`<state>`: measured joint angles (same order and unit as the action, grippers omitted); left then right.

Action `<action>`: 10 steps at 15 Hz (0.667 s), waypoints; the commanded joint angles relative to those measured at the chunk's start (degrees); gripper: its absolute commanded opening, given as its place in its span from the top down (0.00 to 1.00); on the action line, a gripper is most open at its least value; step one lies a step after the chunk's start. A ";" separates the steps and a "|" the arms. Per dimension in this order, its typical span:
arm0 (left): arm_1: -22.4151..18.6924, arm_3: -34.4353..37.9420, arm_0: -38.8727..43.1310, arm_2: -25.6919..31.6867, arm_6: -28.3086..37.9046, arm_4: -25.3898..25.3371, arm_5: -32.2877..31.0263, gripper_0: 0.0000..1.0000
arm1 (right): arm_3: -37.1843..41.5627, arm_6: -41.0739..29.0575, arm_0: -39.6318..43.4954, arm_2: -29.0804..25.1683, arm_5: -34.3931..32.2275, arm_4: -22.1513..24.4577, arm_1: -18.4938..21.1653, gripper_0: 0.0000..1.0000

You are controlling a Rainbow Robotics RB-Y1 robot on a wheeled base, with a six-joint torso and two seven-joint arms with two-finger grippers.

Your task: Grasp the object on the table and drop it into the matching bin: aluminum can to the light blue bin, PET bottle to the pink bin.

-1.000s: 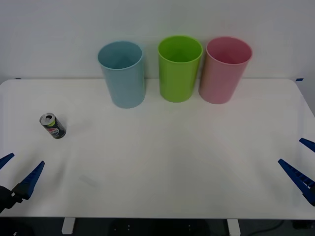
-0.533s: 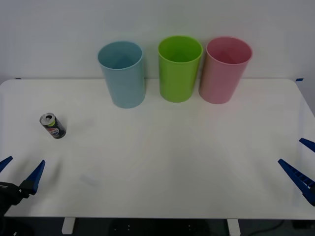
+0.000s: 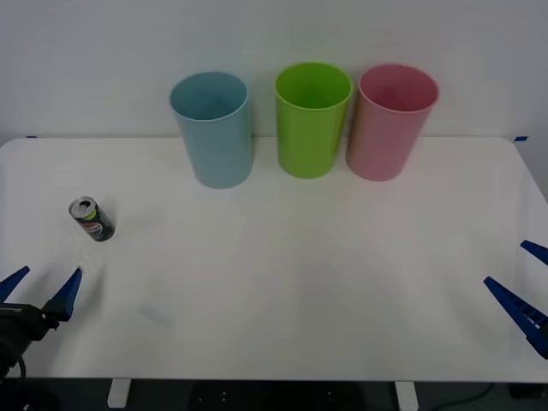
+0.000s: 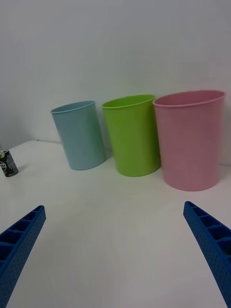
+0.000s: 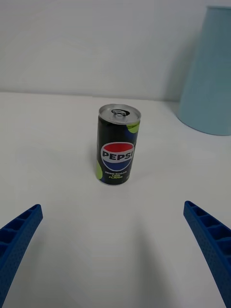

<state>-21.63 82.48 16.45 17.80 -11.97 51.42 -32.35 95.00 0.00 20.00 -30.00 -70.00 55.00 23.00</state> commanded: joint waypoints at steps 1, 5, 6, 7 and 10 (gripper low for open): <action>0.97 -1.27 -1.95 0.05 -0.33 0.35 0.97 0.00 | 0.00 0.00 0.00 0.00 0.00 0.00 0.00 0.00; 1.24 -6.10 -6.78 -0.04 -1.38 1.40 1.33 0.00 | 0.00 0.00 0.00 0.00 0.00 0.00 0.00 0.00; 1.24 -7.51 -8.27 -0.04 -1.47 1.84 1.50 0.00 | 0.00 0.00 0.00 0.00 0.00 0.00 0.00 0.00; 1.24 -8.92 -9.68 -0.04 -1.74 2.11 1.50 0.00 | 0.00 0.00 0.00 0.00 0.00 0.00 0.00 0.00; 1.24 -13.14 -13.72 -0.04 -2.26 3.16 1.77 0.00 | 0.00 0.00 0.00 0.00 0.00 0.00 0.00 0.00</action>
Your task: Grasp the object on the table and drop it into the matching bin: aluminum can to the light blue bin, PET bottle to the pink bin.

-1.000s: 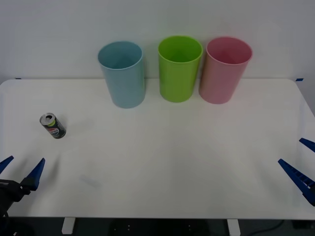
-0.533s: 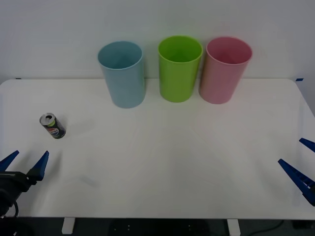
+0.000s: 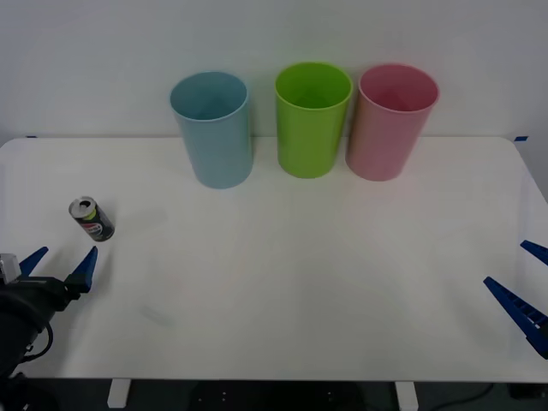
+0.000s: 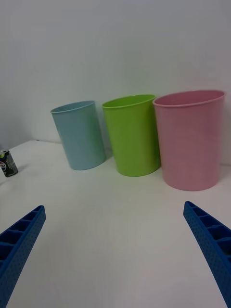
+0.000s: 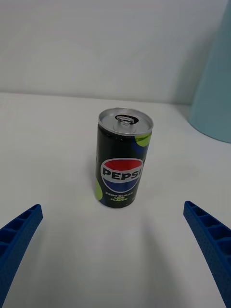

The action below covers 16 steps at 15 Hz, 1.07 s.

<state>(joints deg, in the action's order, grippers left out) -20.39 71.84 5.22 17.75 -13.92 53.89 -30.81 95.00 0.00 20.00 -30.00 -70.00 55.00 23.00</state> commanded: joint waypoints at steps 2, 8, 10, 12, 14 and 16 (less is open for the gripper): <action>0.00 -4.26 -4.43 0.09 -0.58 1.30 1.11 0.00 | 0.00 0.00 0.00 0.00 0.00 0.00 0.00 0.00; 1.85 -7.60 -9.53 0.09 -0.93 3.94 4.62 0.00 | 0.00 0.00 0.00 0.00 0.00 0.00 0.00 0.00; 2.72 -7.60 -10.32 0.09 -0.93 4.64 5.85 0.00 | 0.00 0.00 0.00 0.00 0.00 0.00 0.00 0.00; 3.08 -8.65 -11.72 0.09 -0.93 5.43 6.55 0.00 | 0.00 0.00 0.00 0.00 0.00 0.00 0.00 0.00; 3.08 -11.20 -13.83 0.61 -1.11 6.14 6.64 0.00 | 0.00 0.00 0.00 0.00 0.00 0.00 0.00 0.00; 3.08 -13.66 -15.94 1.23 -1.46 7.02 6.64 0.00 | 0.00 0.00 0.00 0.00 0.00 0.00 0.00 0.00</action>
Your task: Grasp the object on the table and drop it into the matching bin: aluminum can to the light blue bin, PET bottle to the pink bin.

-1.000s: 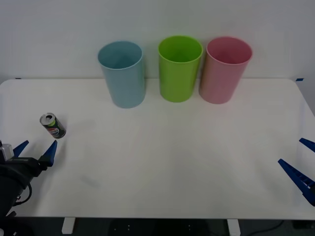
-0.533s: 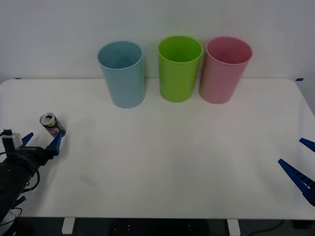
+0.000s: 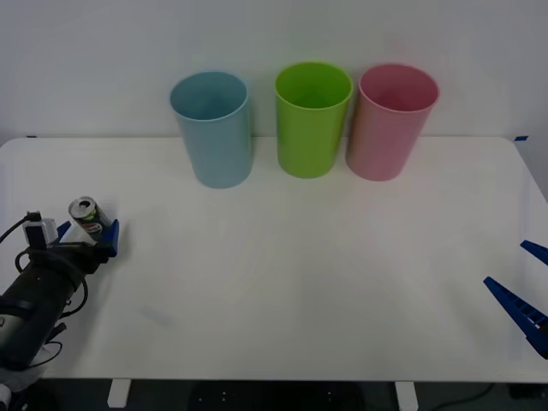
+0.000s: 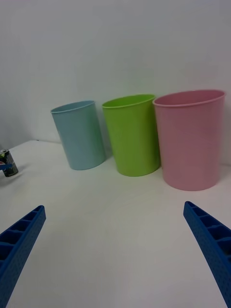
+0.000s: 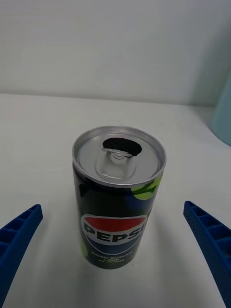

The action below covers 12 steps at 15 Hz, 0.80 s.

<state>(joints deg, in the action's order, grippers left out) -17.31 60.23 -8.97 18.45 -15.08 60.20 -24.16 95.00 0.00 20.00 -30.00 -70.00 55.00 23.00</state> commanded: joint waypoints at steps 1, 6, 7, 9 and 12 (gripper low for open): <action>-0.01 -3.11 -2.72 0.80 -0.39 0.88 -0.01 0.00 | 0.00 0.00 0.00 0.00 0.00 0.00 0.00 0.00; 0.26 -4.42 -4.83 0.54 -0.74 1.59 1.83 0.00 | 0.00 0.00 0.00 0.00 0.00 0.00 0.00 0.00; 0.35 -4.42 -4.91 0.45 -0.83 1.50 2.10 0.00 | 0.00 0.00 0.00 0.00 0.00 0.00 0.00 0.00; 0.35 -4.42 -5.00 0.27 -0.83 1.59 2.27 0.00 | 0.00 0.00 0.00 0.00 0.00 0.00 0.00 0.00; 0.35 -4.42 -5.00 0.01 -0.83 1.59 2.27 0.39 | 0.00 0.00 0.00 0.00 0.00 0.00 0.00 0.00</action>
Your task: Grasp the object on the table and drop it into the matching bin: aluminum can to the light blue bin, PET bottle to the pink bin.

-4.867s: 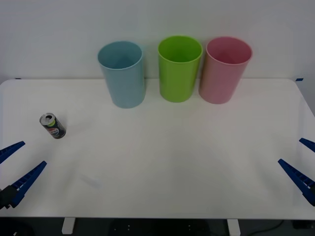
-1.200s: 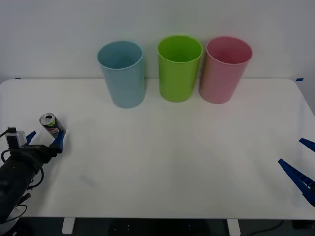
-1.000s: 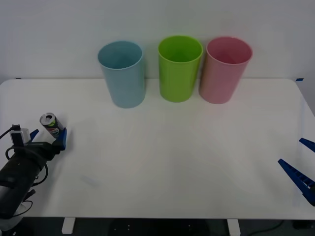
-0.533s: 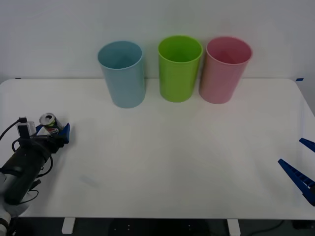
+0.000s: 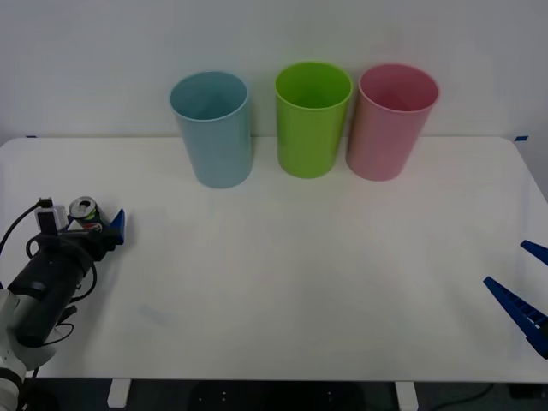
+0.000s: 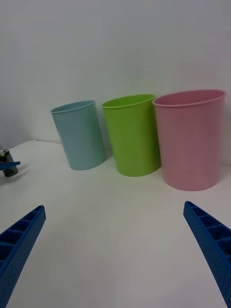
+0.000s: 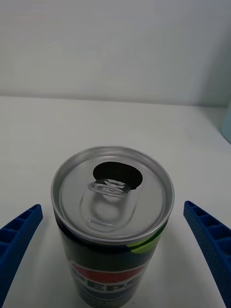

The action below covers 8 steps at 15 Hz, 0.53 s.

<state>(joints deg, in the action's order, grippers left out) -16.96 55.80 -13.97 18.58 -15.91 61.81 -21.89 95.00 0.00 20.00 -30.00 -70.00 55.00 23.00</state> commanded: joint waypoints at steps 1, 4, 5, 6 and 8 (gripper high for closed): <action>0.00 0.01 0.00 -0.22 -0.09 -0.03 0.00 0.89 | 0.00 0.00 0.00 0.00 0.00 0.00 0.00 0.00; 0.00 0.01 0.00 -0.22 -0.17 -0.03 0.00 1.00 | 0.00 0.00 0.00 0.00 0.00 0.00 0.00 0.00; 0.00 0.01 0.00 -0.30 -0.26 -0.03 0.00 1.00 | 0.00 0.00 0.00 0.00 0.00 0.00 0.00 0.00; 0.00 0.01 0.00 -0.39 -0.26 -0.11 0.00 1.00 | 0.00 0.00 0.00 0.00 0.00 0.00 0.00 0.00; 0.00 0.01 0.00 -0.48 -0.26 -0.29 0.00 1.00 | 0.00 0.00 0.00 0.00 0.00 0.00 0.00 0.00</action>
<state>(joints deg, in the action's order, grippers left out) -16.96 55.80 -13.98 18.17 -16.17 61.66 -21.86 95.00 0.00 20.00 -30.00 -70.00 55.00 23.00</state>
